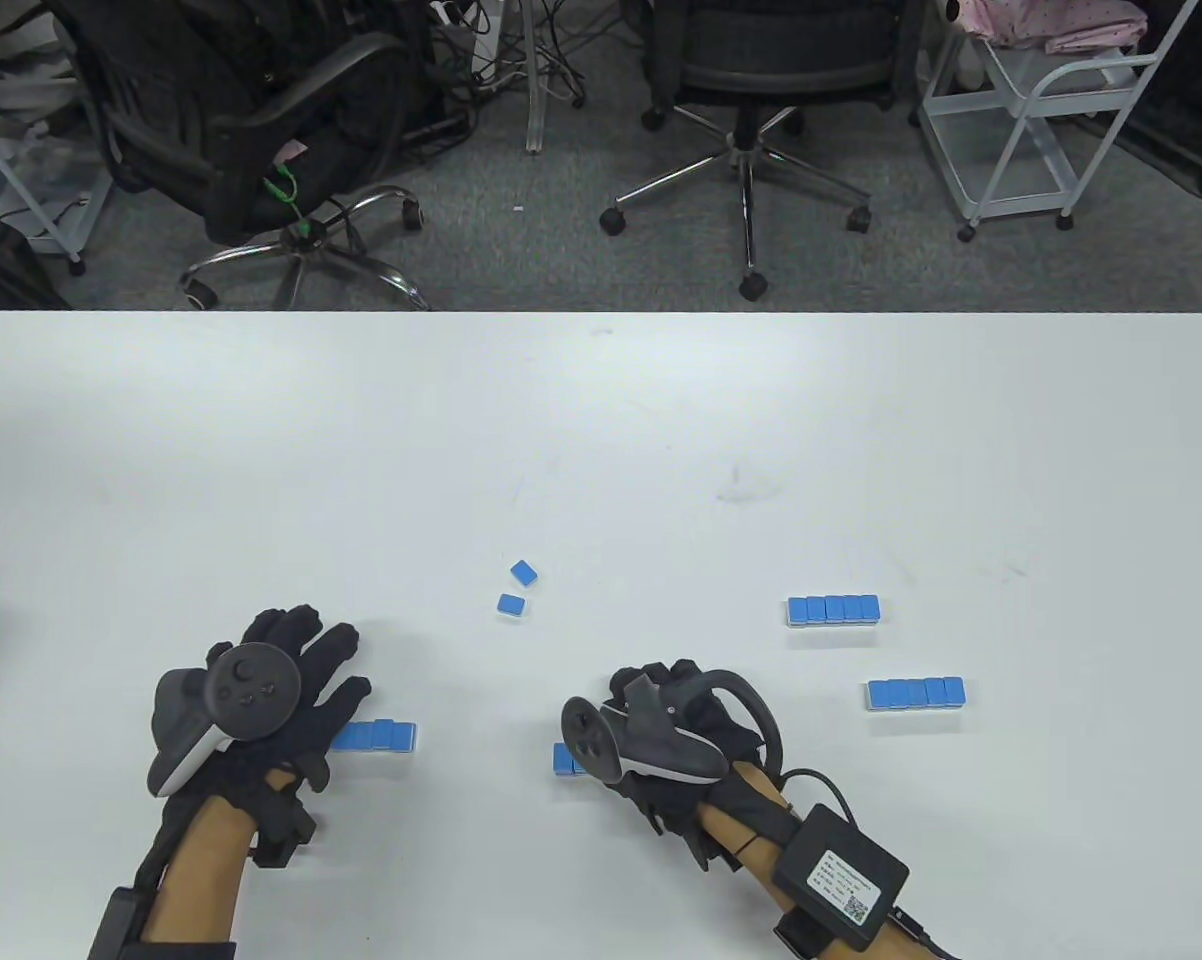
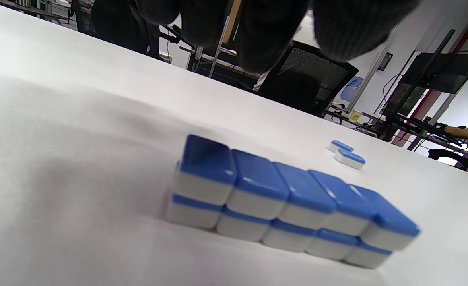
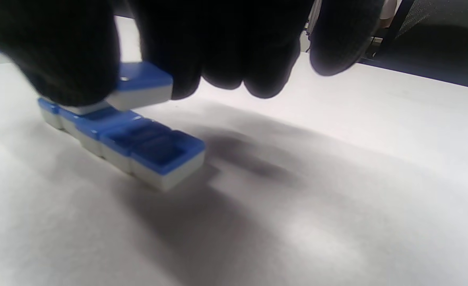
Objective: Build mahjong tile wall
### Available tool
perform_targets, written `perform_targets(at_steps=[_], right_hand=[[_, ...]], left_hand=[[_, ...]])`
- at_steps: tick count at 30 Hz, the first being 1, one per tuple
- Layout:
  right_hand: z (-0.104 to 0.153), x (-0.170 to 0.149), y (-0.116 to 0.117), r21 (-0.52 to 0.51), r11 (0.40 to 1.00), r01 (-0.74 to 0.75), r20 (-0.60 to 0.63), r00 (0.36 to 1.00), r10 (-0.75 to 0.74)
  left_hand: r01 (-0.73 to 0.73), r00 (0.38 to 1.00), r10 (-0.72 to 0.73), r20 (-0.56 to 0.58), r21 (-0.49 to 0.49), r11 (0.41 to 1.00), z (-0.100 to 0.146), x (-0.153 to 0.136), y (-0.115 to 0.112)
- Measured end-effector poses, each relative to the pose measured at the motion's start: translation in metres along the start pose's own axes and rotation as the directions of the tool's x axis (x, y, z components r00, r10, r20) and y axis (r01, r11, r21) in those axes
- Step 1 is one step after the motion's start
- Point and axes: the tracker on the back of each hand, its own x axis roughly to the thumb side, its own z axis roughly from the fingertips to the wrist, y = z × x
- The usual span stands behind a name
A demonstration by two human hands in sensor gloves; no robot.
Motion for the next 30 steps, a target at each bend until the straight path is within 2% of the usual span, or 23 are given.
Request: perform_targets(at_steps=[7,14,30], right_hand=[[0.003,0.008,0.007,-0.036,0.998,-0.058,0.011,0.998,0.059],[0.004,0.011,0.009,-0.056,0.997,-0.055,0.015,0.998,0.056],[0.006,0.013,0.010,-0.050,0.995,-0.089,0.011,0.996,0.090]], left_hand=[[-0.001,1.000,0.001,-0.001,0.000,1.000,0.001,0.000,0.000],[-0.002,1.000,0.002,-0.001,0.000,1.000,0.001,0.000,0.000],[-0.001,1.000,0.001,-0.001,-0.001,1.000,0.002,0.000,0.000]])
